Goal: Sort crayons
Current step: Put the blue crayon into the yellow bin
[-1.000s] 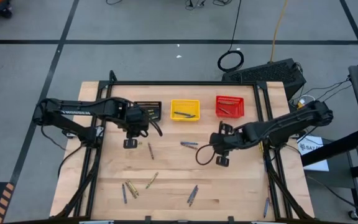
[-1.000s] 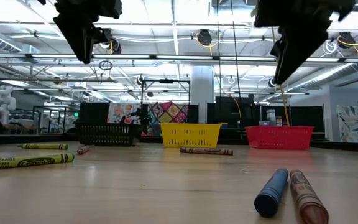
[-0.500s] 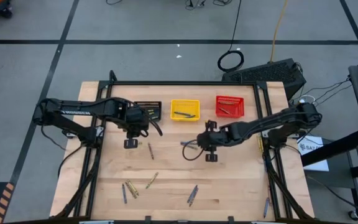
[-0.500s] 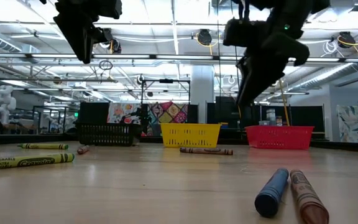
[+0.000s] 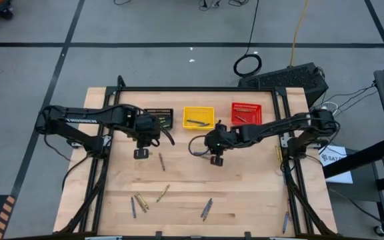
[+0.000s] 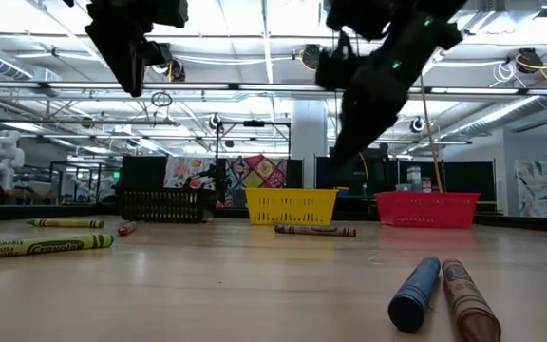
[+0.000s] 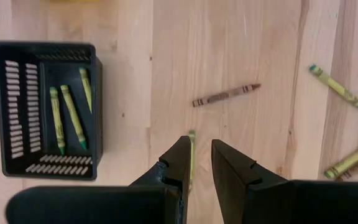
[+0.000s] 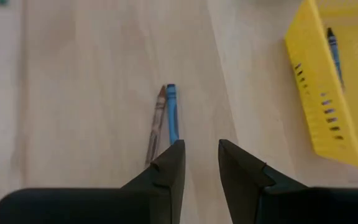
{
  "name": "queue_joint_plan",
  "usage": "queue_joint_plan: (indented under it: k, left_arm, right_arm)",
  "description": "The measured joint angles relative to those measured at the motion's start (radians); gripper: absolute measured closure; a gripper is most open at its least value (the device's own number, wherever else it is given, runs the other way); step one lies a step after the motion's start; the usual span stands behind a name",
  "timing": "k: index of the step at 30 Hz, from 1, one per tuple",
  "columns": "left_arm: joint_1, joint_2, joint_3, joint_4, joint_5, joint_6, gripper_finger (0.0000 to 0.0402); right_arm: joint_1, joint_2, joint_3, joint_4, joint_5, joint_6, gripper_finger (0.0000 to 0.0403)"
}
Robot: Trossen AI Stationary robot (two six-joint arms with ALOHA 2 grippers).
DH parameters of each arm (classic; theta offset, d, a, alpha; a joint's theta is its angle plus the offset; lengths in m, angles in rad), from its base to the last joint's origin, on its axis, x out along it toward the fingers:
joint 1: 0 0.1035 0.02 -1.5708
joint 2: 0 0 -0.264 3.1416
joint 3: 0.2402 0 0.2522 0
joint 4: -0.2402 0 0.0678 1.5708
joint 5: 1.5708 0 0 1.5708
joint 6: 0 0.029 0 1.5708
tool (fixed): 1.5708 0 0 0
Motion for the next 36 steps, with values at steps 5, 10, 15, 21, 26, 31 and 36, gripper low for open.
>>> queue_joint_plan:
  k: [5, 10, 15, 21, 26, 31, 36]
  left_arm:
    - [0.000, 0.000, 0.000, 0.009, -0.007, 0.001, 0.0338]
    - [0.000, 0.000, 0.000, 0.004, -0.008, 0.007, 0.0338]
    - [0.000, 0.000, 0.000, 0.004, -0.009, 0.009, 0.0338]
    - [0.000, 0.000, 0.000, 0.004, -0.009, 0.009, 0.0338]
    - [0.000, 0.000, 0.000, 0.004, -0.009, 0.009, 0.0338]
    - [0.000, 0.000, 0.000, 0.004, -0.009, 0.008, 0.0338]
    - [0.000, 0.000, 0.000, 0.004, -0.009, 0.008, 0.0338]
  right_arm:
    - [-0.003, 0.071, 0.000, 0.043, 0.001, -0.021, 0.0319]
    - [-0.007, 0.120, 0.000, 0.043, 0.000, -0.038, 0.0319]
    - [-0.011, 0.152, 0.000, 0.042, 0.000, -0.039, 0.0319]
    - [-0.011, 0.153, 0.000, 0.046, -0.002, -0.029, 0.0319]
    - [-0.011, 0.153, 0.000, 0.046, -0.028, -0.006, 0.0319]
    - [-0.011, 0.153, 0.000, 0.048, -0.028, 0.019, 0.0319]
    - [-0.007, 0.156, 0.000, 0.046, -0.029, 0.043, 0.0319]
